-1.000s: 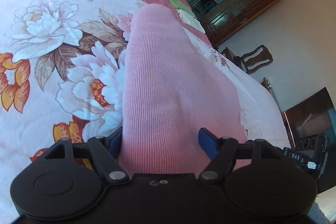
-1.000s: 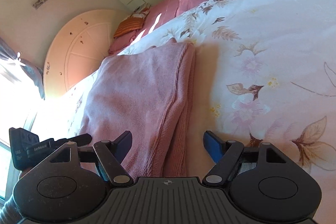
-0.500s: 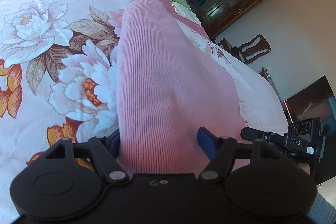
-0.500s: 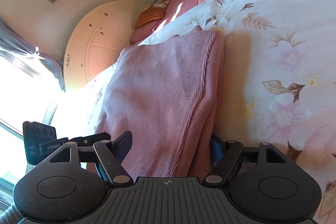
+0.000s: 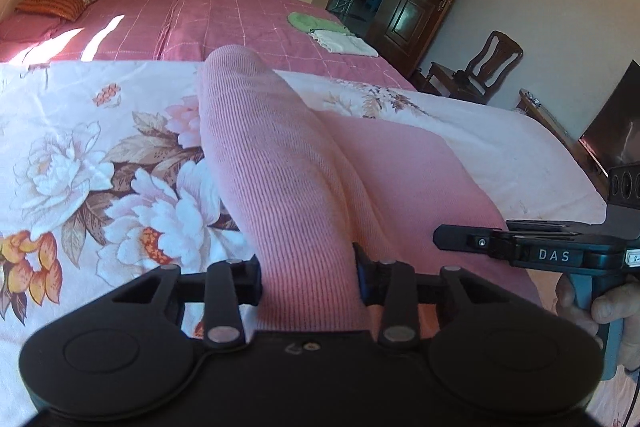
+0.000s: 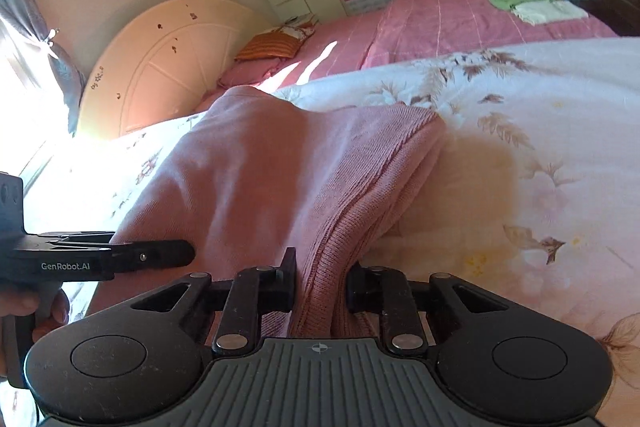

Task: Fold small clothes
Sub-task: 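Lift and fold the held strip end over onto itself with the right gripper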

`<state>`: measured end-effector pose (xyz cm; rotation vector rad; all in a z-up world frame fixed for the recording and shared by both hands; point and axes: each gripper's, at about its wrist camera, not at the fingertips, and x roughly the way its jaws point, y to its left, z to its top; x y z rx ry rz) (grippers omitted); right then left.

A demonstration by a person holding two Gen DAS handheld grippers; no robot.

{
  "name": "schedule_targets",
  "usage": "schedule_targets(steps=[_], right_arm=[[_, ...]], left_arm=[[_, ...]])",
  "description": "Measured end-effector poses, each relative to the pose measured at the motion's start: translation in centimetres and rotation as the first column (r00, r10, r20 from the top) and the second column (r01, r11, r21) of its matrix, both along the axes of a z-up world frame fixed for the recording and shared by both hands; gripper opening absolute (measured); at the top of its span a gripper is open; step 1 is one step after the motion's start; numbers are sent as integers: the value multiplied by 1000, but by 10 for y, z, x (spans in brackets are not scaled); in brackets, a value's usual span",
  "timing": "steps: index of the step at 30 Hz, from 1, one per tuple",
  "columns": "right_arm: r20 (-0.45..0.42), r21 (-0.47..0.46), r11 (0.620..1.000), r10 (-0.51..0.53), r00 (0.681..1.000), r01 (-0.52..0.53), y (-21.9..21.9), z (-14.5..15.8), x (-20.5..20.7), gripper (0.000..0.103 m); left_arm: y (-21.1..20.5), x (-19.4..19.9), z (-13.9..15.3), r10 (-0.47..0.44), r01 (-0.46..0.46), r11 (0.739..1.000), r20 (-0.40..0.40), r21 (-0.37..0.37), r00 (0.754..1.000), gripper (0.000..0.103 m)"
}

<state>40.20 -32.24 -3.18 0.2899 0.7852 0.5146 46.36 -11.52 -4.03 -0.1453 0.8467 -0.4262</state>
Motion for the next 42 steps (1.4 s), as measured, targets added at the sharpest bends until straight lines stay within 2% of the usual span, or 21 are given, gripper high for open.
schedule_targets(steps=[4,9,16,23,29,33,35,36,37,38,40,42], right_arm=[[37,-32,999,-4,999,5,11,14,-12,21],[71,-53,999,-9,997,13,35,35,-26,21],[100,-78,997,28,995,-21,127,49,-39,21],[85,-45,997,67,994,-64,237,39,-46,21],[16,-24,996,90,996,-90,297,8,-49,21],[-42,-35,998,59,997,-60,301,-20,-54,21],[-90,-9,999,32,995,-33,289,-33,-53,23],[-112,20,1000,22,993,-20,280,-37,-51,28],[-129,31,1000,3,992,1,273,-37,-50,43],[-128,34,999,-14,992,19,266,-36,-50,51],[-103,94,995,-28,994,38,249,-27,-50,50],[-104,128,988,-73,992,86,238,-21,-40,49]], left_arm=[[3,-10,14,-27,27,1000,38,-6,999,36],[35,-20,22,-39,42,998,63,-43,997,36],[126,-39,33,-11,14,999,75,-52,997,36],[228,-57,34,23,-21,999,67,-33,998,36],[291,-70,9,74,-74,996,7,-49,997,37],[304,-75,-17,75,-77,996,-40,-54,996,40],[313,-72,-23,80,-84,993,-43,-87,996,45],[316,-71,-23,86,-90,992,-46,-87,995,50],[319,-70,-21,83,-87,992,-42,-87,996,51],[321,-70,-18,71,-74,992,-34,-99,997,50],[327,-69,-14,50,-52,990,-18,-128,999,53],[327,-63,-14,42,-44,993,-18,-112,999,53]])
